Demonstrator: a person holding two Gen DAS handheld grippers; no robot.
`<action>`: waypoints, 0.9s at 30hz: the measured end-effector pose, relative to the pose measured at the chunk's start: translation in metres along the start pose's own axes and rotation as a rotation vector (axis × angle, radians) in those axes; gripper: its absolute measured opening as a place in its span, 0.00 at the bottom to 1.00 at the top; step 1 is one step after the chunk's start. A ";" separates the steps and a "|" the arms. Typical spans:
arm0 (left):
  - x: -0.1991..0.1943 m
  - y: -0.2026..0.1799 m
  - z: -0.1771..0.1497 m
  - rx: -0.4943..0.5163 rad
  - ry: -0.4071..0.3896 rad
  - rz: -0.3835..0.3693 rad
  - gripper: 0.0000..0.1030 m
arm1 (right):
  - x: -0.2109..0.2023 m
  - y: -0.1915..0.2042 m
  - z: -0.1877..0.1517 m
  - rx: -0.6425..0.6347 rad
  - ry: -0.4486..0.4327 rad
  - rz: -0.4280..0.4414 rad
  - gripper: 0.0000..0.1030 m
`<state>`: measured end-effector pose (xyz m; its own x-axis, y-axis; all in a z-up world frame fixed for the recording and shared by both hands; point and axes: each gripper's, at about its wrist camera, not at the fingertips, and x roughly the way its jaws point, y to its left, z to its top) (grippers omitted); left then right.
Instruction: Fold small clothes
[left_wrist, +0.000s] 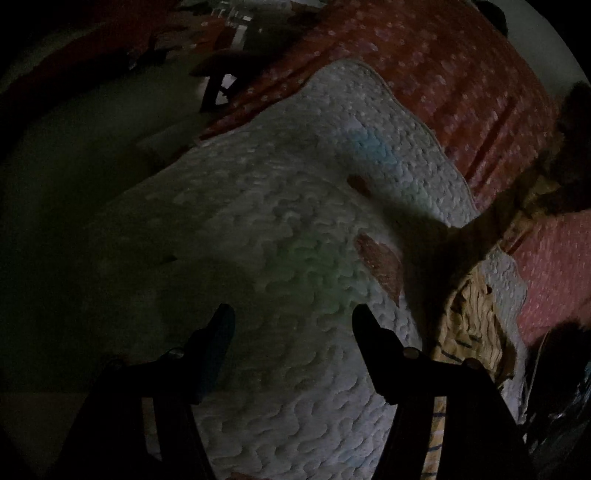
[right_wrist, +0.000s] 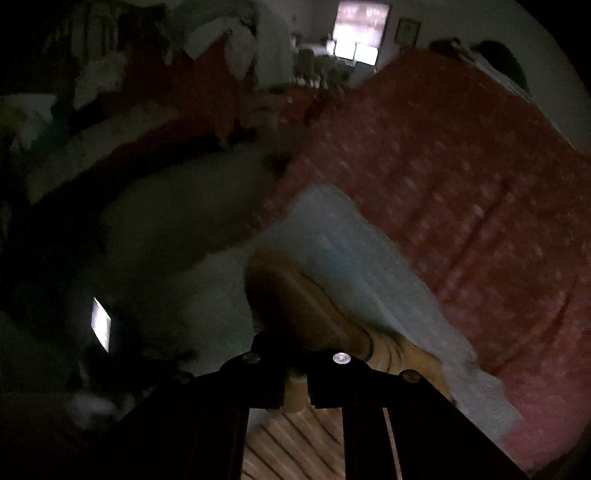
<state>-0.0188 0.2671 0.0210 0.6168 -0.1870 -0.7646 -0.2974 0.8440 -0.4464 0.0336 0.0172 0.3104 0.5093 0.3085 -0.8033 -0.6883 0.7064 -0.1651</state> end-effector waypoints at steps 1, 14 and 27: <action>0.001 -0.002 -0.001 0.007 0.002 0.000 0.63 | 0.006 -0.018 -0.016 0.014 0.054 -0.007 0.08; 0.031 -0.067 -0.023 0.170 0.067 0.032 0.63 | 0.152 -0.217 -0.219 0.277 0.513 -0.491 0.32; 0.045 -0.188 -0.034 0.445 0.125 -0.064 0.66 | 0.091 -0.268 -0.313 0.841 0.120 -0.166 0.67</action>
<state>0.0403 0.0829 0.0548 0.5231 -0.2817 -0.8044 0.0965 0.9573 -0.2724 0.1028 -0.3433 0.1031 0.4784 0.1239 -0.8693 0.0253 0.9876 0.1547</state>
